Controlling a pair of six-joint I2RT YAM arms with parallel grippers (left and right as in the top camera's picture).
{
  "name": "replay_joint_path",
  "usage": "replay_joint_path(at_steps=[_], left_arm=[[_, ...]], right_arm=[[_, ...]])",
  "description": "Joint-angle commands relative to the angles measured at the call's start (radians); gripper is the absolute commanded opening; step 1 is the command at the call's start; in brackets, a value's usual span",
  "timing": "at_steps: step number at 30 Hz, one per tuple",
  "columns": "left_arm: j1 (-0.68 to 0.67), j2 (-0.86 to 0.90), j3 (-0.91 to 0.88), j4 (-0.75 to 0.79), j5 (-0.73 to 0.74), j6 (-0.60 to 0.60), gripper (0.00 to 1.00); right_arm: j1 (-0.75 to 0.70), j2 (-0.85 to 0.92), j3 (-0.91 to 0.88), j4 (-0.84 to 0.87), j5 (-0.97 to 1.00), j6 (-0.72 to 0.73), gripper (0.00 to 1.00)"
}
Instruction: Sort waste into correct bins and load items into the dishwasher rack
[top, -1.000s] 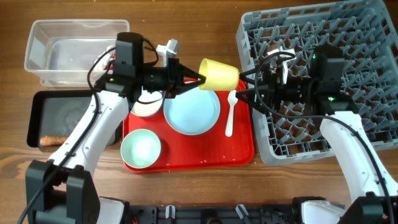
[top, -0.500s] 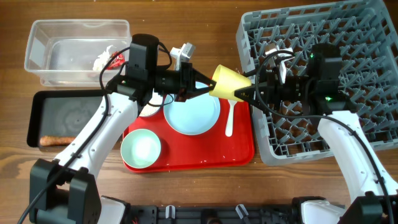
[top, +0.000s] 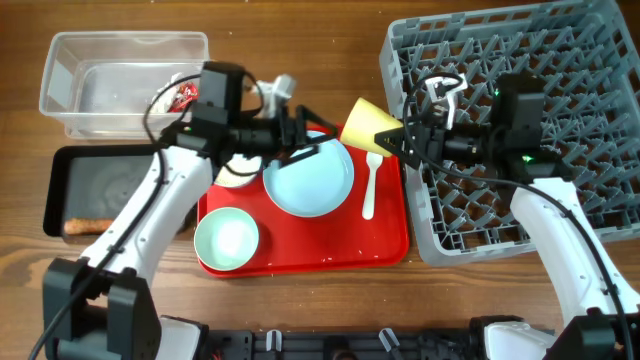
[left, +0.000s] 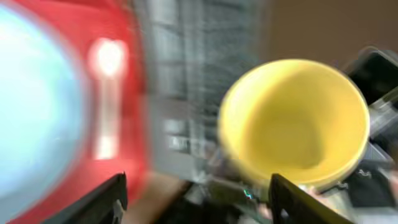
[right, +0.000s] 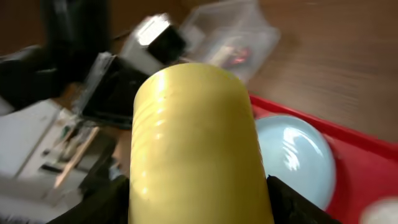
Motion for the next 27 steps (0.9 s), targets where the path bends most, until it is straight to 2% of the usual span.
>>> replay_joint_path(at_steps=[1, 7, 8, 10, 12, 16, 20, 23, 27], left_arm=[[0.092, -0.083, 0.003, -0.137, -0.398, 0.176, 0.74], [0.210, -0.224, 0.003, -0.301, -0.777, 0.201, 0.78], [0.229, -0.254, 0.003, -0.330, -0.861, 0.200, 0.78], [0.251, -0.292, 0.003, -0.358, -0.936, 0.200, 0.79], [0.263, -0.321, 0.003, -0.362, -0.947, 0.200, 0.79], [0.264, -0.327, 0.003, -0.370, -0.946, 0.200, 0.80], [0.264, -0.327, 0.003, -0.370, -0.946, 0.200, 0.80], [0.264, -0.327, 0.003, -0.371, -0.946, 0.200, 0.80], [0.264, -0.327, 0.003, -0.377, -0.946, 0.200, 0.80]], right_arm=[[0.002, -0.058, 0.053, -0.115, 0.312, -0.022, 0.44], [-0.039, -0.094, 0.320, -0.554, 0.753, -0.018, 0.44], [-0.063, -0.094, 0.381, -0.642, 0.813, -0.015, 0.44], [-0.127, -0.092, 0.452, -0.741, 0.863, -0.014, 0.44], [-0.240, -0.089, 0.494, -0.791, 0.893, 0.008, 0.41], [-0.472, -0.035, 0.542, -0.878, 0.969, 0.008, 0.40], [-0.658, 0.052, 0.542, -0.879, 1.022, 0.019, 0.40], [-0.728, 0.133, 0.542, -0.858, 1.022, 0.023, 0.40], [-0.739, 0.244, 0.542, -0.831, 1.020, 0.024, 0.45]])
